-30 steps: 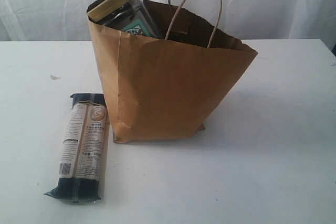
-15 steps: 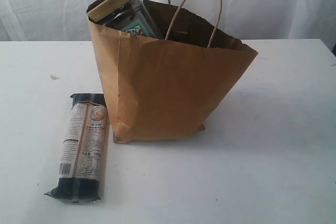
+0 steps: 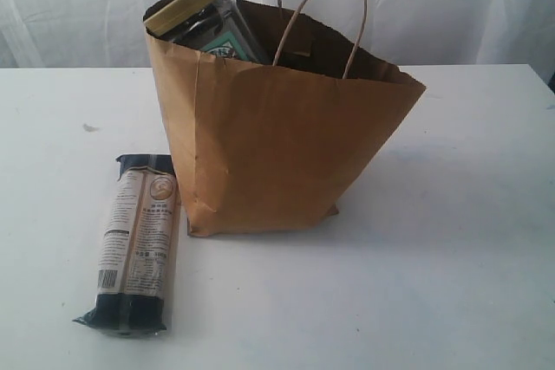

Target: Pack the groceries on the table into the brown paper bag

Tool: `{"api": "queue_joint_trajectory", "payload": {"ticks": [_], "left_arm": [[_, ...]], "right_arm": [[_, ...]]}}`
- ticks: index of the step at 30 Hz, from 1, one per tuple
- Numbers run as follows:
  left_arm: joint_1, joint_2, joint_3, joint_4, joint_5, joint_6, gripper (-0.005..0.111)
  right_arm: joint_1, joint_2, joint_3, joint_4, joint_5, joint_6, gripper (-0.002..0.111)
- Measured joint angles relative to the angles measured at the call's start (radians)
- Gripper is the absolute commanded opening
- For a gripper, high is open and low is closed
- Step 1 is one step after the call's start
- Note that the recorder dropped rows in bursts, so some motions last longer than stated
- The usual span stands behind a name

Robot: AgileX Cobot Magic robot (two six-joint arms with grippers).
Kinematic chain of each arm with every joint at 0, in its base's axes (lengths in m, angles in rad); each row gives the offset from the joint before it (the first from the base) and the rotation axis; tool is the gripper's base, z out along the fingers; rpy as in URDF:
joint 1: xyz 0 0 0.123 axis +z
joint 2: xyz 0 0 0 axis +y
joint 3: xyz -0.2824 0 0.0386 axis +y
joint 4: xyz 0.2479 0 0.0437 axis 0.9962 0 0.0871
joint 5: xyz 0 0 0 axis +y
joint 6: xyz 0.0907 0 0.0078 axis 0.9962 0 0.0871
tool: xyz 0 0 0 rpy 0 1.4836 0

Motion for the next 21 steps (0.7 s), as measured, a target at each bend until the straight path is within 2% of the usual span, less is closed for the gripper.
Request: {"api": "queue_joint_trajectory", "payload": {"ticks": [6, 9, 12, 14, 17, 20, 21], "left_arm": [[0.0, -0.002, -0.059, -0.228, -0.243, 0.015, 0.0], [0.0, -0.002, -0.068, -0.304, -0.37, 0.066, 0.0], [0.0, -0.002, -0.07, -0.38, -0.429, 0.169, 0.0], [0.0, -0.002, -0.07, -0.466, -0.44, 0.32, 0.0], [0.0, -0.002, -0.072, -0.68, -0.382, 0.662, 0.0], [0.0, -0.002, -0.075, -1.027, -0.212, 1.041, 0.0], [0.0, -0.001, -0.076, -1.15, -0.121, 1.224, 0.0]], "right_arm": [[0.0, 0.0, 0.0, 0.003, 0.0, 0.009, 0.0], [0.0, 0.0, 0.0, 0.007, 0.0, 0.01, 0.0], [0.0, 0.0, 0.0, 0.007, 0.0, 0.01, 0.0], [0.0, 0.0, 0.0, 0.007, 0.0, 0.01, 0.0], [0.0, 0.0, 0.0, 0.007, -0.002, 0.011, 0.0], [0.0, 0.0, 0.0, 0.009, -0.041, 0.011, 0.0], [0.0, 0.0, 0.0, 0.011, -0.062, 0.011, 0.0]]}}
